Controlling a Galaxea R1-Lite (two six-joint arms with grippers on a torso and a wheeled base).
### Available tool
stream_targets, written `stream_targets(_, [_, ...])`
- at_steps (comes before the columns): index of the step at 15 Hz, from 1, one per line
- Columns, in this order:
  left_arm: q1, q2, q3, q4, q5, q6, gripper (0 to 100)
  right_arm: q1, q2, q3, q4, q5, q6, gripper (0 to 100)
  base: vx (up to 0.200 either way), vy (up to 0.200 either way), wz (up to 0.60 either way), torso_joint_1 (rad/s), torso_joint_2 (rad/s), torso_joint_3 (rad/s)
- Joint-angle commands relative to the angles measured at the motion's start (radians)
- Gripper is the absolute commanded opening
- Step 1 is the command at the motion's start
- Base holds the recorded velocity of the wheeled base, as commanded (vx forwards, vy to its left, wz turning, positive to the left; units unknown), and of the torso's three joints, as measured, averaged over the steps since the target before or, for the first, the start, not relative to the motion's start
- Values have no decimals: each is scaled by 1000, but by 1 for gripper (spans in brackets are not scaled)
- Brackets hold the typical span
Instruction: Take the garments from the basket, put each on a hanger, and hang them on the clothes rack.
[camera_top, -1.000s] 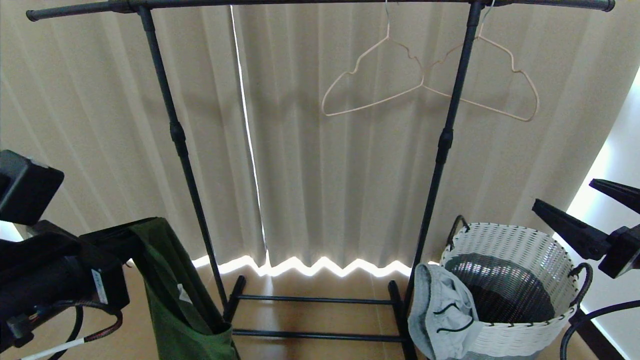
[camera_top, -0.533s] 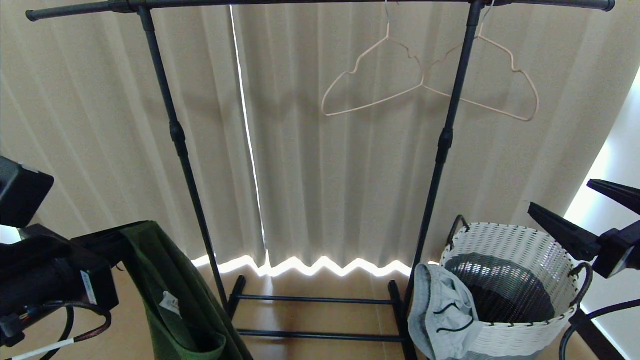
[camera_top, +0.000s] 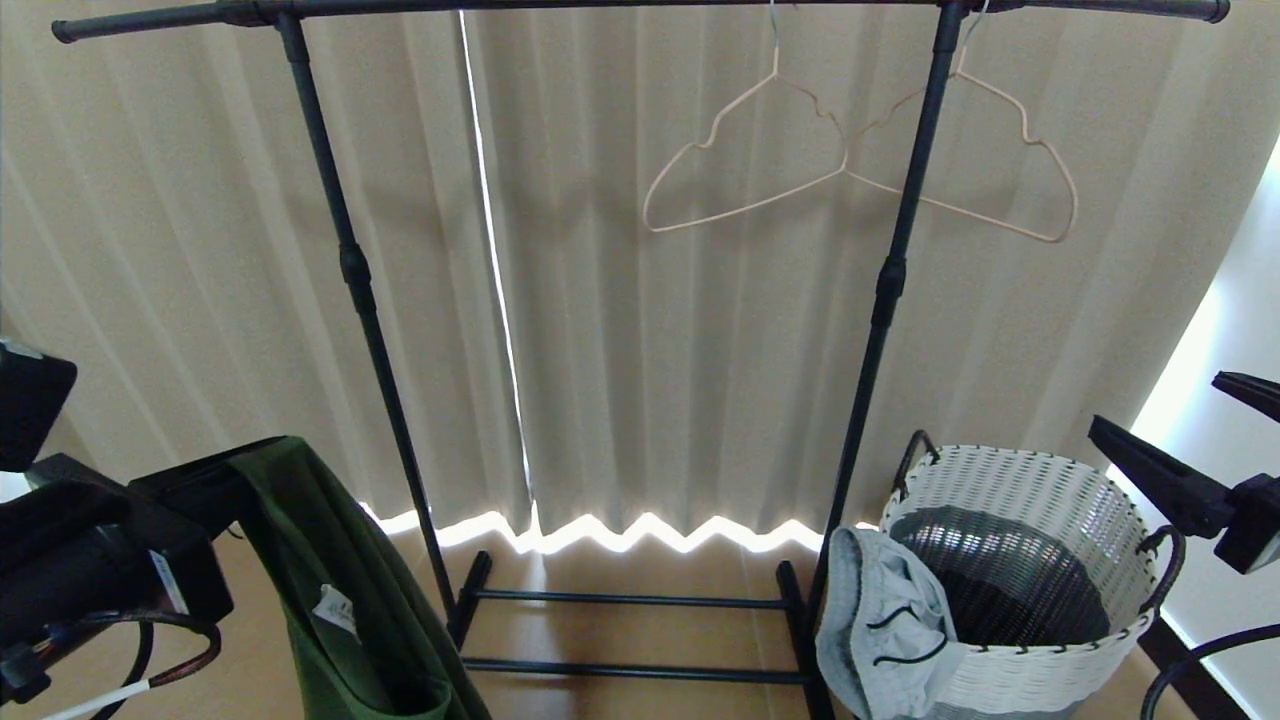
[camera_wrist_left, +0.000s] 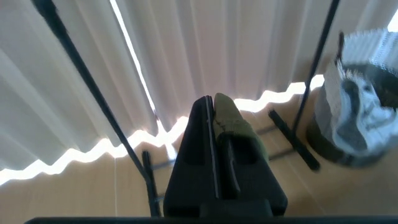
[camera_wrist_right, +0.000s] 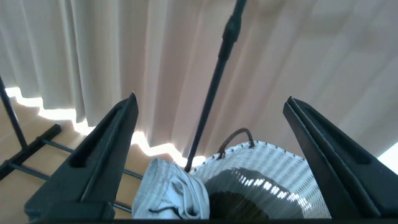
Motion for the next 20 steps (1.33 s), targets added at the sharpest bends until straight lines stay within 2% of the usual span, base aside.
stream_targets(1, [15,2,22,-47,0,0,0,-27,2,4,-1,2,-1,100,0,0,0,0,0,0])
stream_targets(4, [15,5,22,-81,0,3,0,-29,8,3,1,2,-1,100,0,0,0,1,-28,-9])
stream_targets(8, [13,-1,24,-81,-1,15,0,-32,5,0,-1,0,1,100,0,0,0,69,-244,-272])
stream_targets(12, [13,2,22,-81,-3,15,0,-75,5,-2,-2,2,-1,100,0,0,0,121,-521,-317])
stream_targets(20, [12,5,30,-79,-6,20,0,-104,0,24,-4,3,2,100,0,0,0,173,-479,-302])
